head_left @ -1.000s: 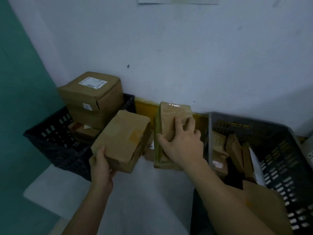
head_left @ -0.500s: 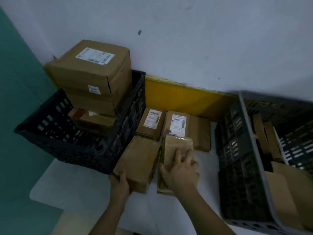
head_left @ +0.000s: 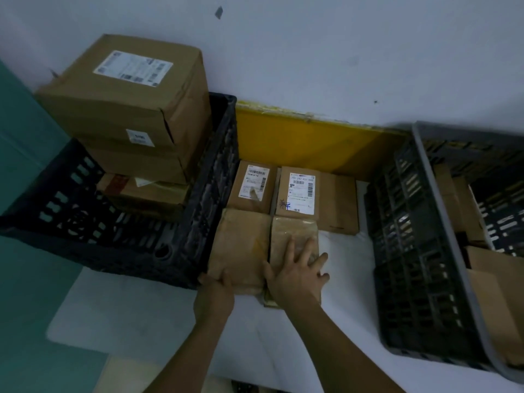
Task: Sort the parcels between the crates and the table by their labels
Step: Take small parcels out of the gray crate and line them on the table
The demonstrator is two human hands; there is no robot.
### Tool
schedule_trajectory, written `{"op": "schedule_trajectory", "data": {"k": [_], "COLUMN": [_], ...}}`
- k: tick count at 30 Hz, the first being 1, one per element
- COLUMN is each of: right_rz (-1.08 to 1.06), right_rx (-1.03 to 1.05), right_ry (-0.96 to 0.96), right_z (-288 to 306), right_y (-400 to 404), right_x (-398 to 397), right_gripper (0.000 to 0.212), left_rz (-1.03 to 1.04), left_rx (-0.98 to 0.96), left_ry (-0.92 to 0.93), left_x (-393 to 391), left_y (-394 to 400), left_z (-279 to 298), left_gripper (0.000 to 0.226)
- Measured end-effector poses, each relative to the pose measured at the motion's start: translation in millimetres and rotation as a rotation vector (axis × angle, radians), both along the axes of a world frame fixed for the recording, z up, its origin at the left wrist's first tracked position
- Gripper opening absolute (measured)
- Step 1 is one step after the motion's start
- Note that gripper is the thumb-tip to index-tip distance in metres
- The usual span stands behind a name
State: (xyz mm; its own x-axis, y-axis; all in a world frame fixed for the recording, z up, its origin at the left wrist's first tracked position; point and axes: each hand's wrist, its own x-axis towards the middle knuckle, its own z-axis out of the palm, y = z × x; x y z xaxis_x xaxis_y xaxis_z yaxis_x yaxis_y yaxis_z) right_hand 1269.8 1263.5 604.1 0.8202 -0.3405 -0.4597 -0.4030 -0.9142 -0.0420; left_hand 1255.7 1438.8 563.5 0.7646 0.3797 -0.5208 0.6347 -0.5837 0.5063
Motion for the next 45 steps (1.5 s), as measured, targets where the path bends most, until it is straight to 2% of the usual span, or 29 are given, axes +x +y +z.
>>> {"op": "schedule_trajectory", "data": {"k": [4, 7, 9, 13, 18, 21, 24, 27, 31, 37, 40, 43, 45], "right_rz": [0.073, 0.115, 0.120, 0.142, 0.137, 0.108, 0.061, -0.004, -0.063, 0.085, 0.131, 0.170, 0.202], "right_rx": [-0.030, -0.074, -0.094, -0.160, -0.174, -0.188, -0.216, -0.225, -0.216, -0.137, -0.126, -0.127, -0.120], "right_ry": [-0.025, -0.125, -0.198, -0.315, -0.565, -0.745, -0.821, -0.776, -0.583, -0.304, -0.236, -0.115, -0.018], "right_z": [7, 22, 37, 72, 127, 153, 169, 173, 158, 128, 113, 96, 86], "right_y": [-10, -22, -33, -61, -109, -150, -204, -271, -364, -449, -471, -490, -497], "right_x": [-3, -2, 1, 3, -11, -22, -36, -51, -67, -67, -63, -59, -54], "right_gripper": [0.106, 0.102, 0.097, 0.091, 0.085, 0.081, 0.080, 0.081, 0.084, 0.085, 0.089, 0.095, 0.103], "left_rz": [-0.227, -0.428, -0.527, -0.681, -0.780, -0.862, -0.914, -0.949, -1.034, -1.205, -1.290, -1.305, -1.297], "left_rx": [0.160, 0.410, 0.486, 0.479, 0.455, 0.425, 0.382, 0.305, 0.299, 0.308, 0.380, 0.507, 0.515], "left_ry": [-0.036, -0.082, -0.191, -0.381, -0.580, -0.659, -0.748, -0.803, -0.802, -0.704, -0.509, -0.226, -0.054], "left_x": [-9, -5, 0, 18, 34, 37, 31, 24, 14, 3, -3, -9, -11], "left_y": [-7, -21, -35, -64, -112, -151, -197, -248, -317, -394, -415, -427, -430], "left_z": [17, 50, 77, 112, 145, 164, 178, 190, 199, 190, 176, 163, 155], "left_gripper": [0.097, 0.094, 0.089, 0.082, 0.083, 0.081, 0.075, 0.074, 0.072, 0.067, 0.077, 0.093, 0.096]}}
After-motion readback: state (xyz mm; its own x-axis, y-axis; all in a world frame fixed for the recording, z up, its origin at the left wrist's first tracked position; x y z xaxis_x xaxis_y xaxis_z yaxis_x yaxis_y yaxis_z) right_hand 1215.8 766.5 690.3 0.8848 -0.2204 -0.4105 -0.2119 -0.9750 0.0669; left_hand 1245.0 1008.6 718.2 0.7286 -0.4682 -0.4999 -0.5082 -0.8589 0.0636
